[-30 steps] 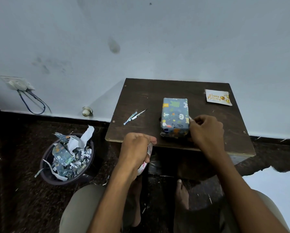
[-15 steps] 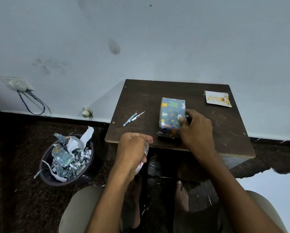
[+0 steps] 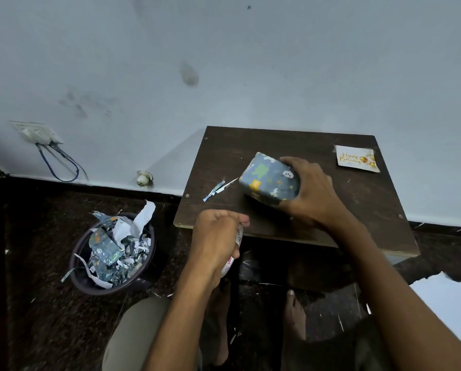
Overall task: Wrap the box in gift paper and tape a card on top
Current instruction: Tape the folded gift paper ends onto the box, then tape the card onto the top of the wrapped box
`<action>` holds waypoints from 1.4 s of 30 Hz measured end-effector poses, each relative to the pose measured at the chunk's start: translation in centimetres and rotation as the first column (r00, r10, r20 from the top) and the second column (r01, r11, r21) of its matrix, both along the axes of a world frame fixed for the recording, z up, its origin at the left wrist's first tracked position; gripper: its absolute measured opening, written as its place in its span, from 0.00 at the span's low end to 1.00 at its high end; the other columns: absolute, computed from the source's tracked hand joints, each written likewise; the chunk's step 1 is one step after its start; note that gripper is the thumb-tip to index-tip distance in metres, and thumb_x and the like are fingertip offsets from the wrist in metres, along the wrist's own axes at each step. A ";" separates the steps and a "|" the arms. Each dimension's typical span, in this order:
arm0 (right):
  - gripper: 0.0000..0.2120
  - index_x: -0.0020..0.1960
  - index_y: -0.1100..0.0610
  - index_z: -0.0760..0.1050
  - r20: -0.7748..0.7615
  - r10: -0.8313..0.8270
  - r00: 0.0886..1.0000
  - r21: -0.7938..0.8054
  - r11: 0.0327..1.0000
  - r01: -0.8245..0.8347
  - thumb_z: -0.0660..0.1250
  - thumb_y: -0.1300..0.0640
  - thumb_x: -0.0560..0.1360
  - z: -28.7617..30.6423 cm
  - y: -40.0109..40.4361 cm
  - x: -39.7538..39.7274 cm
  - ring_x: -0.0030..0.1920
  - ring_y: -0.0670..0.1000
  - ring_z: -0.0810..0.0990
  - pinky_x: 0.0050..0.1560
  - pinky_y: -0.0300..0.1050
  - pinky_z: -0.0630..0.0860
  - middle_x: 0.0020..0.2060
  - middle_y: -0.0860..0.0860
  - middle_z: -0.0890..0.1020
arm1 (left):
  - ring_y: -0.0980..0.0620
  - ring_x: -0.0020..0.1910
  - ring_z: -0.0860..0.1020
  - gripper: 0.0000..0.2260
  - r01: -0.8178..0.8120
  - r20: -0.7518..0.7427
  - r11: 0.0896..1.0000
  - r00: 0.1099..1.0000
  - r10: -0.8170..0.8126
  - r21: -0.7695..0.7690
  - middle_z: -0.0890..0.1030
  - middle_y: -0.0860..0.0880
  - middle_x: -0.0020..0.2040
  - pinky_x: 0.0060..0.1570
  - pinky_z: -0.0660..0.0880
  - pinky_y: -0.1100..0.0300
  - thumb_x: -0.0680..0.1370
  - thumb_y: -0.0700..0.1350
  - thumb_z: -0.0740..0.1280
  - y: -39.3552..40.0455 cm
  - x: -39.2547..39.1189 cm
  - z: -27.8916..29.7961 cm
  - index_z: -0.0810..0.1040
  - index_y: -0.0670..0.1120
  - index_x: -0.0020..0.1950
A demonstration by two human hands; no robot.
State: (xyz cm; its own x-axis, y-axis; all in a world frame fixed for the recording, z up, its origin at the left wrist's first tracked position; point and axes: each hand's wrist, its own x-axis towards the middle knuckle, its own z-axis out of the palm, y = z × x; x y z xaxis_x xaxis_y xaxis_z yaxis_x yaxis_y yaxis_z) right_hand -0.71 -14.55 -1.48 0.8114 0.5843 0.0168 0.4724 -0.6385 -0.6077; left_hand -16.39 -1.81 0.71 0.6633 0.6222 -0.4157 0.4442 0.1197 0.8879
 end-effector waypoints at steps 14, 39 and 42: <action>0.32 0.80 0.50 0.61 0.388 0.059 0.920 -0.182 0.983 0.014 0.47 0.43 0.78 -2.0 2.3 -3.2 0.82 0.55 0.53 0.77 0.60 0.51 0.82 0.55 0.57 | 0.53 0.18 0.65 0.16 0.006 0.026 0.996 1.000 -0.003 -0.089 0.79 0.41 0.32 0.20 0.59 0.70 0.78 0.32 0.57 -0.6 1.3 -1.2 0.85 0.38 0.47; 0.20 0.56 0.54 0.85 0.272 -0.548 0.791 -0.028 0.817 0.575 0.64 0.62 0.67 -3.6 -4.5 9.8 0.50 0.67 0.81 0.49 0.50 0.77 0.46 0.60 0.85 | 0.57 0.18 0.62 0.16 0.249 0.162 0.919 0.965 -0.207 -0.306 0.87 0.45 0.52 0.19 0.55 0.70 0.80 0.33 0.57 0.8 2.1 -1.6 0.85 0.38 0.51; 0.17 0.52 0.55 0.87 0.375 -0.538 0.755 0.101 0.833 0.544 0.66 0.62 0.67 -3.9 -4.7 9.5 0.44 0.66 0.82 0.44 0.48 0.75 0.41 0.59 0.86 | 0.57 0.18 0.62 0.16 0.255 0.175 0.909 0.963 -0.207 -0.329 0.87 0.45 0.53 0.18 0.54 0.70 0.80 0.33 0.57 0.8 2.2 -1.6 0.85 0.38 0.52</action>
